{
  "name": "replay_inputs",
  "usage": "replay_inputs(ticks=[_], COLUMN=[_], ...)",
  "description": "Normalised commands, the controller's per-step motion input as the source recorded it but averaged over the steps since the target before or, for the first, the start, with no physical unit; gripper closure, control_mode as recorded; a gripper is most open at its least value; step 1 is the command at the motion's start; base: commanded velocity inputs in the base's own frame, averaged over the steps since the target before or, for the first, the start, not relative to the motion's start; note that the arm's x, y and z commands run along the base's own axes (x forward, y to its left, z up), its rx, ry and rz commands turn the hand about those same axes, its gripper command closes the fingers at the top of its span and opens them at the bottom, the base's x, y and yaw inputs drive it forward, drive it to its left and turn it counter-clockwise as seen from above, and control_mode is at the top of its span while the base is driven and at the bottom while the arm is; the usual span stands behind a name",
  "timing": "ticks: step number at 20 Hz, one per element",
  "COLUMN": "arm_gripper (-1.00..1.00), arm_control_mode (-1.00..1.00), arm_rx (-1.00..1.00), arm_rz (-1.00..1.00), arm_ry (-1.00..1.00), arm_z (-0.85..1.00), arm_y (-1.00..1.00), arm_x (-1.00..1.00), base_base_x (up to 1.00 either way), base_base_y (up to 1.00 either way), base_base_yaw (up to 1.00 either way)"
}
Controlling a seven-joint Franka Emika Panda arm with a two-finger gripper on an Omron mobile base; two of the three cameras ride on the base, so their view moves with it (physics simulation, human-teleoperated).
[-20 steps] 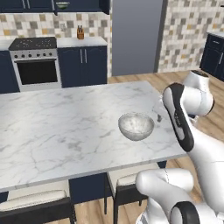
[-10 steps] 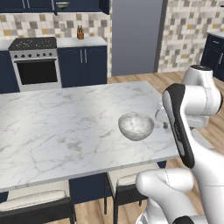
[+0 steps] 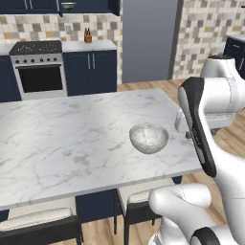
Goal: Pick up the bowls from the cabinet and place each bowl in front of a stool on the dining counter.
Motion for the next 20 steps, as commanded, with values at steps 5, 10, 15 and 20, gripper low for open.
replay_inputs(ticks=[5, 10, 15, 20], arm_gripper=[-1.00, -1.00, -1.00, -1.00], arm_control_mode=[-1.00, -1.00, -1.00, -1.00], arm_rx=[0.02, 0.04, 0.00, 0.00], arm_rz=[0.08, 0.01, 0.00, 0.01], arm_ry=[-0.17, -0.40, -0.06, 0.00], arm_z=[0.09, 0.35, 0.45, 0.13], arm_y=[0.04, 0.24, 0.23, 0.25], arm_x=[-0.57, -0.06, -0.13, -0.21], base_base_x=[0.00, 0.00, 0.00, 0.00], base_base_y=[0.00, 0.00, 0.00, 0.00], base_base_yaw=[0.00, 0.00, 0.00, 0.00])
